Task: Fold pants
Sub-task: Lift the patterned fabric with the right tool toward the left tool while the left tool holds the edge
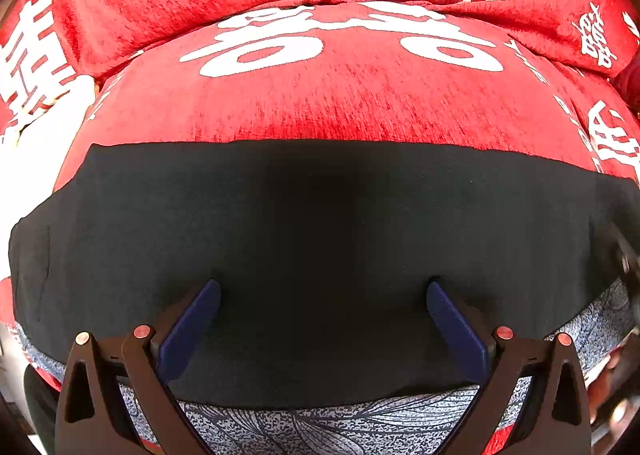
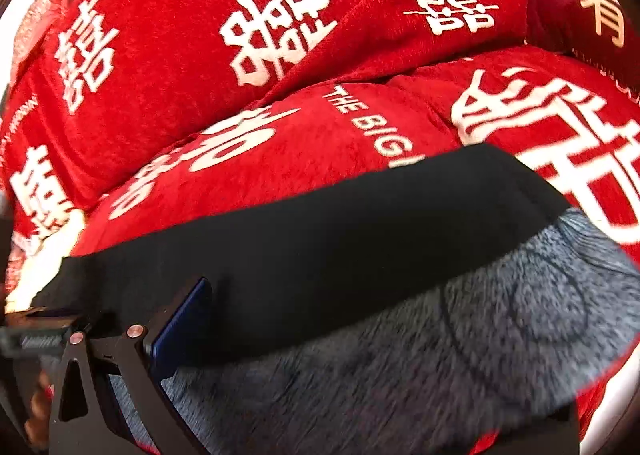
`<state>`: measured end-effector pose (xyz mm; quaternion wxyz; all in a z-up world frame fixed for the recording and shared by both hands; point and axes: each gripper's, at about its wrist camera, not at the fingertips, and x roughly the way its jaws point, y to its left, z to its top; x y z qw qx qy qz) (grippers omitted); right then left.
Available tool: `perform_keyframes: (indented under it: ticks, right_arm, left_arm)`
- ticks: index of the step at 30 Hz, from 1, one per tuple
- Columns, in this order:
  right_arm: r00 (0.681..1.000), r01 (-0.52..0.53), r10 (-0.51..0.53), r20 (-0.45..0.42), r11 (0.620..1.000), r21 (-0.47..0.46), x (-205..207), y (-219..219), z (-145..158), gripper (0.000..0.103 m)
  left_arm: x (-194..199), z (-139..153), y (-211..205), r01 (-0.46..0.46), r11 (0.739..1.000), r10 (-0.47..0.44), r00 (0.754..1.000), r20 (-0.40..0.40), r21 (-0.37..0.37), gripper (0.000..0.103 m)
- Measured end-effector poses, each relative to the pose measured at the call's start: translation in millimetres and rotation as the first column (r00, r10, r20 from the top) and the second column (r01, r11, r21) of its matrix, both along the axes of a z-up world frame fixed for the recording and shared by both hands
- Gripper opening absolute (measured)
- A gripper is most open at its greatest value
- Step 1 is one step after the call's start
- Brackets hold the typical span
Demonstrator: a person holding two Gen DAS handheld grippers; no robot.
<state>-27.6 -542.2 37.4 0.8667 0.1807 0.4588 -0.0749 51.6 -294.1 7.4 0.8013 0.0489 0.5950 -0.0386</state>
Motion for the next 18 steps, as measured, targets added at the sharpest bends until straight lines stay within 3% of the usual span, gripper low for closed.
perform_keyframes:
  ticks: [1, 2, 3, 6, 10, 14, 18]
  right_arm:
    - [1.000, 0.005, -0.006, -0.021, 1.000, -0.013, 0.4, -2.0, 3.1, 0.044]
    - [1.000, 0.010, -0.010, -0.028, 1.000, -0.002, -1.9, -5.0, 8.1, 0.031]
    - [1.000, 0.015, -0.014, -0.014, 1.000, 0.009, -7.2, -5.7, 16.1, 0.025]
    - [1.000, -0.006, 0.005, -0.004, 0.990, -0.140, -14.9, 18.3, 40.9, 0.024]
    - [0.999, -0.023, 0.033, 0.026, 0.947, -0.320, -11.9, 60.3, 76.4, 0.023]
    - [0.997, -0.058, 0.076, 0.026, 0.902, -0.429, -3.7, 101.7, 102.8, 0.022]
    - [0.994, -0.085, 0.111, 0.017, 0.849, -0.521, 1.1, 148.7, 113.3, 0.022]
  left_arm:
    - [0.3, -0.1, -0.1, 0.003, 1.000, -0.003, 1.000, -0.001, 0.000, 0.103]
    - [0.5, -0.2, -0.4, 0.005, 1.000, -0.005, 1.000, 0.000, 0.001, 0.103]
    - [0.4, -0.5, -1.5, 0.006, 1.000, -0.006, 1.000, 0.003, 0.008, 0.103]
    - [-0.1, -0.5, -7.1, 0.009, 0.999, -0.010, 1.000, 0.024, 0.044, 0.103]
    - [2.3, 2.8, -10.7, 0.041, 0.997, -0.042, 0.999, 0.021, 0.071, 0.103]
    - [10.2, 16.3, 21.7, -0.001, 0.999, -0.001, 1.000, -0.030, -0.049, 0.103]
    - [11.5, 43.3, 73.6, -0.054, 0.993, 0.058, 0.998, 0.036, -0.106, 0.103]
